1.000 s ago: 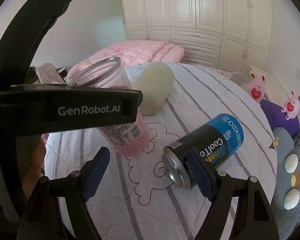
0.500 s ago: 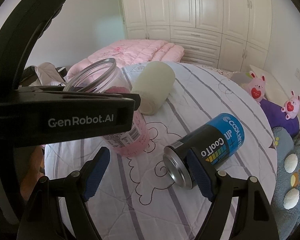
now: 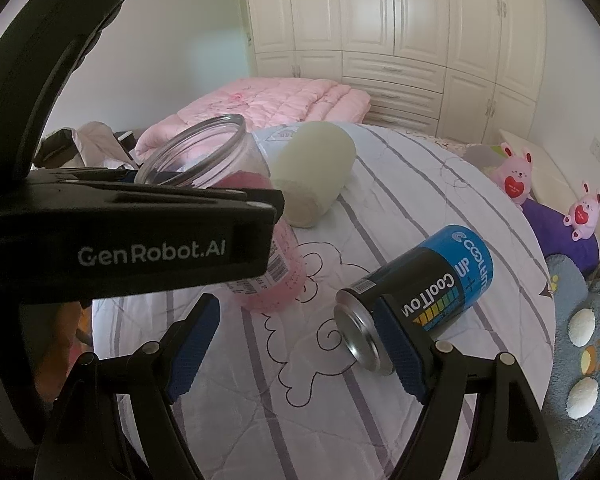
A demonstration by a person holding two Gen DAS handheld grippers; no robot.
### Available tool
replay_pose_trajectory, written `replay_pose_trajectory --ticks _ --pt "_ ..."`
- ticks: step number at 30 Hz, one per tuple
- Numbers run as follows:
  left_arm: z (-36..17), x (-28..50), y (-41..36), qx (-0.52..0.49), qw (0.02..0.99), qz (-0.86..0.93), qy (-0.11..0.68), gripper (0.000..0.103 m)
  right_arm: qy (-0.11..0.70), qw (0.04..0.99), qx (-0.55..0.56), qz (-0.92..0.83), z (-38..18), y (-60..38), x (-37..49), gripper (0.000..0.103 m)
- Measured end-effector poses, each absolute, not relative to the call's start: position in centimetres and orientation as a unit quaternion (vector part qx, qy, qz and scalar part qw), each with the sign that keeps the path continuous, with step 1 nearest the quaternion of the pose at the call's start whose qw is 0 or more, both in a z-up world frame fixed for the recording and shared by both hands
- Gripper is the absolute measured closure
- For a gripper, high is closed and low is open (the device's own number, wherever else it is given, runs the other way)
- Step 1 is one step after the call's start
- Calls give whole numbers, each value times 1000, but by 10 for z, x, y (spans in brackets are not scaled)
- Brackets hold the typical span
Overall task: Flip cup upright
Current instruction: 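Rotate the jar with the left tool so its open mouth faces up, then lower the upright jar onto the table and open the left tool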
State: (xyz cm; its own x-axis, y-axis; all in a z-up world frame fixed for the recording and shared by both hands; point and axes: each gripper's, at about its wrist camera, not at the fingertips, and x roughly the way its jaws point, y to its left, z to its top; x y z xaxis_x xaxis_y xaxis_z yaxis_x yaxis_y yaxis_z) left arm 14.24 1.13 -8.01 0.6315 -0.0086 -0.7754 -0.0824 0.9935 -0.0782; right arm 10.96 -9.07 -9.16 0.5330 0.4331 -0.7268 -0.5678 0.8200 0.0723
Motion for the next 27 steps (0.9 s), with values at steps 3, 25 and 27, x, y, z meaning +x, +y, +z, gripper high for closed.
replay_pose_trajectory --ticks 3,25,27 --pt "-79 142 11 -52 901 20 430 20 388 871 -86 287 -92 -90 109 22" --pt "-65 132 11 -58 903 19 424 10 382 872 -86 293 -87 -87 104 22" --pt "-64 131 11 -59 904 20 424 10 379 873 -86 293 -85 -87 103 22"
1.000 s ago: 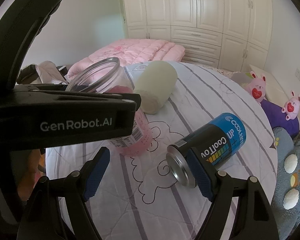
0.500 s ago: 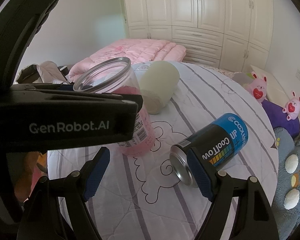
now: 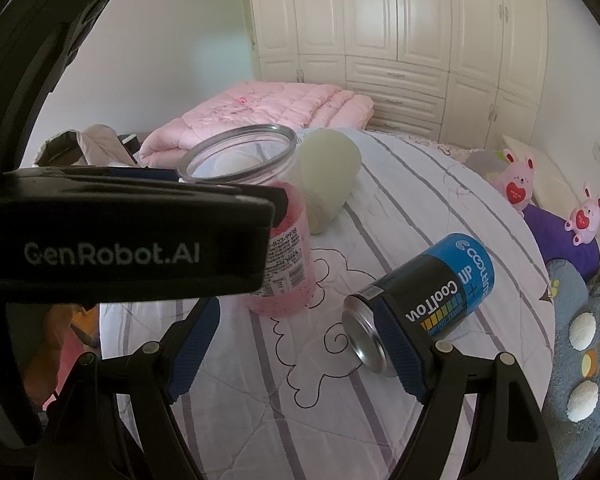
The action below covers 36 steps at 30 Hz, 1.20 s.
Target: Flip cup upright
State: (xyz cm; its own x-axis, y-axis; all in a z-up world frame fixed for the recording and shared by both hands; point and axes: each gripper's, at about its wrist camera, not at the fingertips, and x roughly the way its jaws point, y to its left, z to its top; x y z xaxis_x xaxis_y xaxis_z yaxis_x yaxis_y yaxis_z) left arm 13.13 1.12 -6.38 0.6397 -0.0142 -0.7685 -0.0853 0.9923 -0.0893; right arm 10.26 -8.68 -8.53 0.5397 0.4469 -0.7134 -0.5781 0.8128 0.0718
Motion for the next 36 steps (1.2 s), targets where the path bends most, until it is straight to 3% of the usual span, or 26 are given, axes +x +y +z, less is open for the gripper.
replay_pose_trajectory --ticks 21,36 --pt "-22 83 19 -66 924 14 376 1 347 887 -92 292 -58 -90 80 23" --pt "-10 46 21 -18 937 54 346 0 316 920 -71 220 -25 -120 69 23"
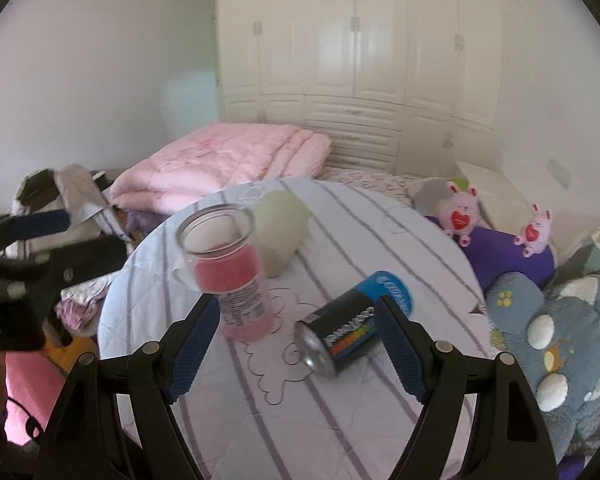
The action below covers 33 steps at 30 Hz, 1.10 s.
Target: Flip cup upright
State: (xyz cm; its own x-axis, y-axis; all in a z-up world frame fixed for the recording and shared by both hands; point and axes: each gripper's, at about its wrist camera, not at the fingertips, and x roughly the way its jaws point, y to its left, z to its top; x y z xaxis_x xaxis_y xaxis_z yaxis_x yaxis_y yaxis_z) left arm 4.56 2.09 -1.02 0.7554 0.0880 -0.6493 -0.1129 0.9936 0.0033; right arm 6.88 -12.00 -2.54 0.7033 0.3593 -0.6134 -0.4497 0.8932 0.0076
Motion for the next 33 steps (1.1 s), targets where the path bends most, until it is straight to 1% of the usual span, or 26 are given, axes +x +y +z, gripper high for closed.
replay_pose_trajectory --ticks 4,6,9,15,33 --pt "-11 39 17 -10 943 60 329 0 294 934 -70 192 -18 -123 65 22" --pt "-12 36 15 -4 948 66 313 0 272 944 -68 175 -13 -126 61 20" --pt "-13 31 12 -2 953 69 295 0 234 958 -65 150 -6 -129 52 20" --pt "-17 28 6 -12 957 49 286 0 176 976 -60 113 3 -131 39 20" --pt "-20 34 15 -30 957 57 281 0 158 981 -47 104 6 -130 43 20"
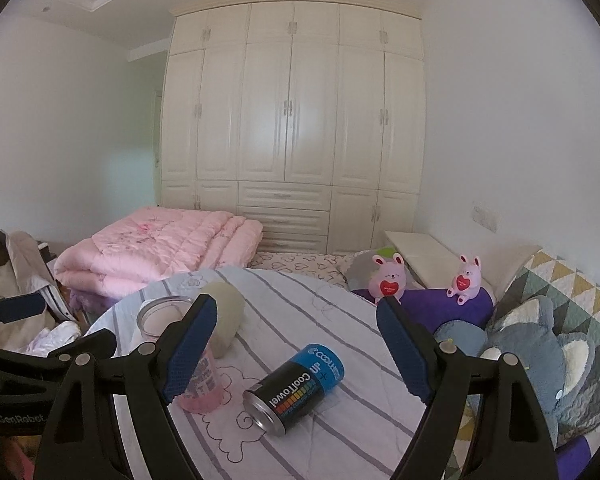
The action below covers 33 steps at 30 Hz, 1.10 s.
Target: Flip cup upright
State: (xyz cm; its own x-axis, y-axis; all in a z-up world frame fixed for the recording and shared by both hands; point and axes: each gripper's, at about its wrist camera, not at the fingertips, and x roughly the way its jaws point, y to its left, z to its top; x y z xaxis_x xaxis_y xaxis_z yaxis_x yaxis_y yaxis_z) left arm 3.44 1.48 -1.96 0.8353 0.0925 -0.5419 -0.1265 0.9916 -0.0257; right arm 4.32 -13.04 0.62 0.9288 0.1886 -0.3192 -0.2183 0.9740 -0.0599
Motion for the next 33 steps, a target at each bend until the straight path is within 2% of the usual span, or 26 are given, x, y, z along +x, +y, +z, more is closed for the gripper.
replay_pose_trajectory --ticks 16,33 --pt "-11 34 3 -15 980 38 193 0 132 987 -36 84 8 -135 47 20" --pt "-17 49 1 -6 976 59 212 0 147 985 -35 87 1 -135 60 20"
